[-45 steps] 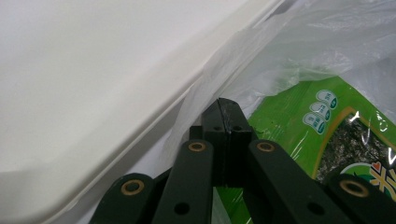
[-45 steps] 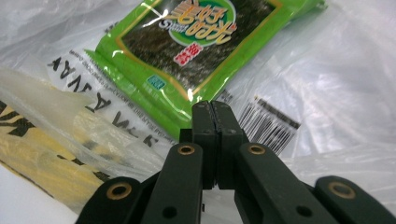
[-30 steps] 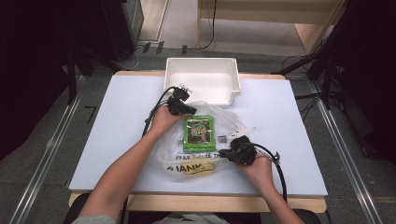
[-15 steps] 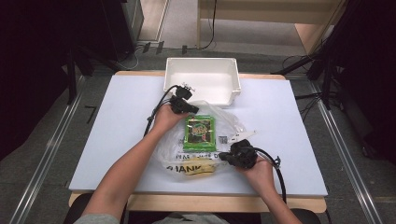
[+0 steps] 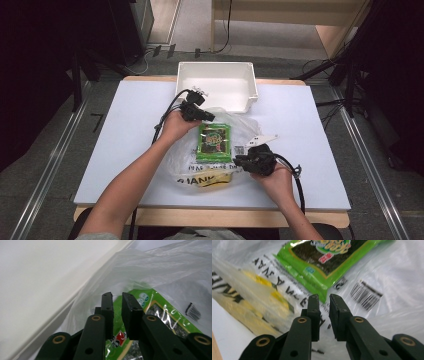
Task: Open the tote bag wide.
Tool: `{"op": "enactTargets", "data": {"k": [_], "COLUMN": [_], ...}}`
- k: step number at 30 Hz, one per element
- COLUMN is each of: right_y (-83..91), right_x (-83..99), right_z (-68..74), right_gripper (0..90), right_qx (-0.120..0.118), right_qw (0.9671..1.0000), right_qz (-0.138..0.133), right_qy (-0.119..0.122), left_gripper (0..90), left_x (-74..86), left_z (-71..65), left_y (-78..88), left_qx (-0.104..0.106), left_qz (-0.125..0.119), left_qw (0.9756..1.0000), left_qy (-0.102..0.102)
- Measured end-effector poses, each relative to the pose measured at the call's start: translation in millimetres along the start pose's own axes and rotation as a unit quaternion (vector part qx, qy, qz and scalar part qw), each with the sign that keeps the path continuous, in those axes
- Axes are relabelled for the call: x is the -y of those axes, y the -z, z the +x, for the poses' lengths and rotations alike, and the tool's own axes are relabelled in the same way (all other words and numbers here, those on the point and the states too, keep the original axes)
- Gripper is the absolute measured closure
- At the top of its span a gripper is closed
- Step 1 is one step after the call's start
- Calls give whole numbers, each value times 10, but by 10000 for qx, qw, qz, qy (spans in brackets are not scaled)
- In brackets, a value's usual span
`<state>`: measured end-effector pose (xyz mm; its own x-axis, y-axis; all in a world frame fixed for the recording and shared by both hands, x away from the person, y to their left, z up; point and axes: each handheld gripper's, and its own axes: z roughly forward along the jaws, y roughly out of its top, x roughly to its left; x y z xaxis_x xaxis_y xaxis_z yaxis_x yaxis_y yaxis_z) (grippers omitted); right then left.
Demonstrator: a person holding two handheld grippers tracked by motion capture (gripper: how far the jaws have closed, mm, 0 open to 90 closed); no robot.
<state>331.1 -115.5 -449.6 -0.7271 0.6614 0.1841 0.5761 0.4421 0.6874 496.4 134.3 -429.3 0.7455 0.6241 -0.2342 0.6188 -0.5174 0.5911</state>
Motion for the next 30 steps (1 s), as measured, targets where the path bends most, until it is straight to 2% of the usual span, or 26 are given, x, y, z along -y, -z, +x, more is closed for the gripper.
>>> {"op": "enactTargets", "data": {"k": [7, 12, 17, 20, 22, 25, 29, 30], "right_y": [59, 51, 43, 42, 29, -2, -76, -96], "right_x": [-149, -244, -354, -427, -479, -536, -573, -571], "right_z": [-19, -52, -104, -144, -158, -171, -208, -218], "right_gripper": [736, 693, 653, 651, 652, 656, 657, 658], "right_qx": [40, 25, 28, 39, 51, 52, 42, 48], "right_qw": [9999, 9999, 9998, 9996, 9995, 9994, 9991, 9991], "right_qz": [-145, -154, -188, -259, -270, -275, -320, -312], "right_qy": [24, -11, -75, -102, -134, -182, -268, -285], "left_gripper": [718, 649, 480, 452, 444, 437, 428, 427], "left_x": [31, 40, 92, 142, 165, 208, 263, 281], "left_z": [-77, -128, -158, -176, -186, -209, -250, -260], "left_y": [135, 236, 335, 396, 428, 474, 522, 528], "left_qx": [172, 206, 323, 345, 297, 355, 296, 323], "left_qz": [-46, 32, -114, -171, -150, -226, -167, -188], "left_qw": [9998, 9998, 9994, 9992, 9994, 9991, 9994, 9993], "left_qy": [66, -16, 54, 93, 49, 99, 0, 40]}}
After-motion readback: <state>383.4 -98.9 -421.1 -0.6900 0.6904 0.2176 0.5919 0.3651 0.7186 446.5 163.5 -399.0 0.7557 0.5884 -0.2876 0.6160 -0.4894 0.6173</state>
